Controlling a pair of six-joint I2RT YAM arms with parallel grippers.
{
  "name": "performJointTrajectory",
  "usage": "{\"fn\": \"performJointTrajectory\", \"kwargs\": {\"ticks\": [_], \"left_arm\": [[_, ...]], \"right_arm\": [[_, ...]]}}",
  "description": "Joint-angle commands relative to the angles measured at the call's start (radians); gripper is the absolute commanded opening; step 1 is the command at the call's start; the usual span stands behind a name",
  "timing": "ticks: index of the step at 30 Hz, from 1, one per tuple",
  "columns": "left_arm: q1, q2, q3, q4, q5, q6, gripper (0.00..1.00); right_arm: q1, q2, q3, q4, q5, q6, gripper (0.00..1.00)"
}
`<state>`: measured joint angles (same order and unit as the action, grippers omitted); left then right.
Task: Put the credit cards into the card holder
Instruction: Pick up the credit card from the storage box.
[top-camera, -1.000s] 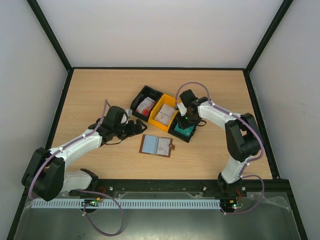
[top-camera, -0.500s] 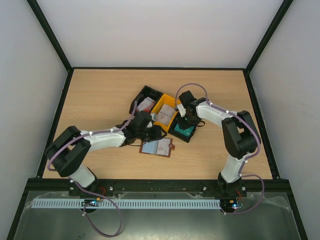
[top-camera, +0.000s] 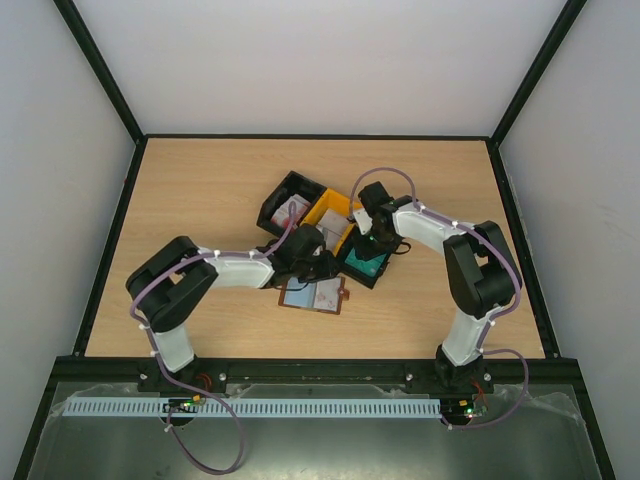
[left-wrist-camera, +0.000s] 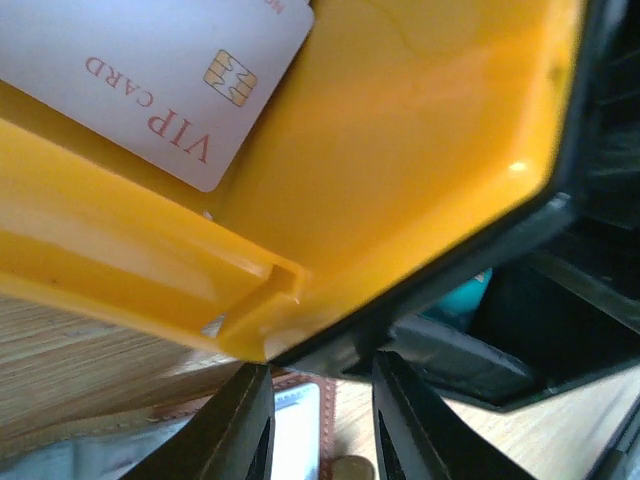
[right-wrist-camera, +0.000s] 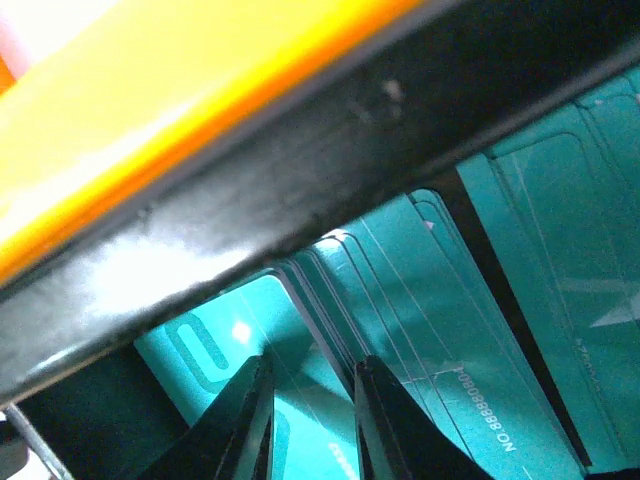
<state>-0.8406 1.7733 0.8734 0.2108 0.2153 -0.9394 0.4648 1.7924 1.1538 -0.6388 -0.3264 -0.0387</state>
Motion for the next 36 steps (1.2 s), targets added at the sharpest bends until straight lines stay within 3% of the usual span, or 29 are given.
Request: {"fn": "performJointTrajectory", "kwargs": {"ticks": [1,16,33,36], "left_arm": [[-0.005,0.039,0.043,-0.017,-0.022,0.009,0.28],[0.005,0.092,0.118,-0.048,-0.042,0.036,0.27],[0.034,0.089,0.124,-0.046,-0.005,0.053,0.28],[0.038,0.095,0.124,-0.048,0.001,0.053,0.29]], "right_arm": [[0.004,-0.034,-0.012,-0.04,-0.088,0.012,0.21],[0.005,-0.128,-0.047,-0.032,-0.149,0.029,0.21],[0.021,-0.091,-0.057,-0.056,-0.177,0.014,0.21],[0.029,-0.09,-0.067,-0.054,-0.157,0.02,0.25]]}}
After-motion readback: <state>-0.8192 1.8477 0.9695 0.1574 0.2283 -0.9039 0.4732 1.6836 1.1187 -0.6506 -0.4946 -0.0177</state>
